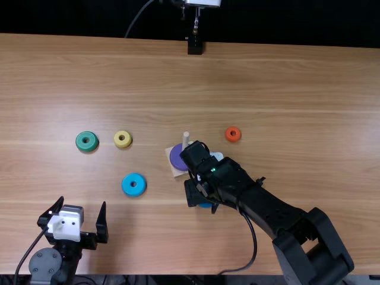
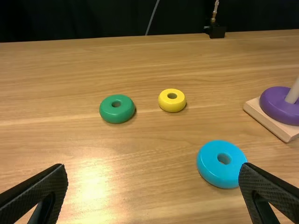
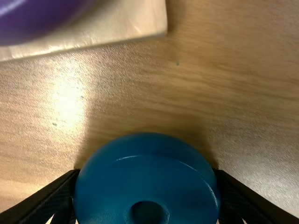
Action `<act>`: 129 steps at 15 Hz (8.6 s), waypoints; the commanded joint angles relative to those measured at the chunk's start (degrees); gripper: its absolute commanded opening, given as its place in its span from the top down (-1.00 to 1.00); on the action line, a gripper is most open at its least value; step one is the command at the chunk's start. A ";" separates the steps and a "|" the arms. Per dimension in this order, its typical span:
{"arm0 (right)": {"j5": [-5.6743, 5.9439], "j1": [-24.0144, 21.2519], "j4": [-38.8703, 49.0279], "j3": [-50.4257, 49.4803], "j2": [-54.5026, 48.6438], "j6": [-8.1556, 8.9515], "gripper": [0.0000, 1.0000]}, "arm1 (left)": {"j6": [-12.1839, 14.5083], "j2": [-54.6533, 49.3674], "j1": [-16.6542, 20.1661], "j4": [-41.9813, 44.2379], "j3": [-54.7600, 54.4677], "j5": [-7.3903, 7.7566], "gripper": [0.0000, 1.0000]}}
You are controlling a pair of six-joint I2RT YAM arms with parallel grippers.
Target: Build the Hanoi tower: stack the rings onto the peg from bottom to top in this color order: purple, dark blue, light blue, dark green, light green, yellow, orange.
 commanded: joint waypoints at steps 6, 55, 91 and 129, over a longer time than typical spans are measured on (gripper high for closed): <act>1.27 0.20 -14.11 12.89 -11.57 -2.97 1.00 | -0.19 -0.69 -0.73 -4.53 -6.00 0.59 -1.00; 1.59 -1.82 -37.10 61.32 14.18 -17.00 1.00 | -0.19 -0.69 -0.73 -4.53 -6.00 0.59 -1.00; 1.59 -0.24 -36.26 59.47 16.82 -16.58 -0.59 | -0.09 -0.69 -0.73 -4.53 -6.00 0.59 -1.00; -1.47 -39.17 25.13 -43.18 -91.99 -24.17 -1.00 | -0.09 -0.69 -0.73 -4.53 -6.00 0.59 -1.00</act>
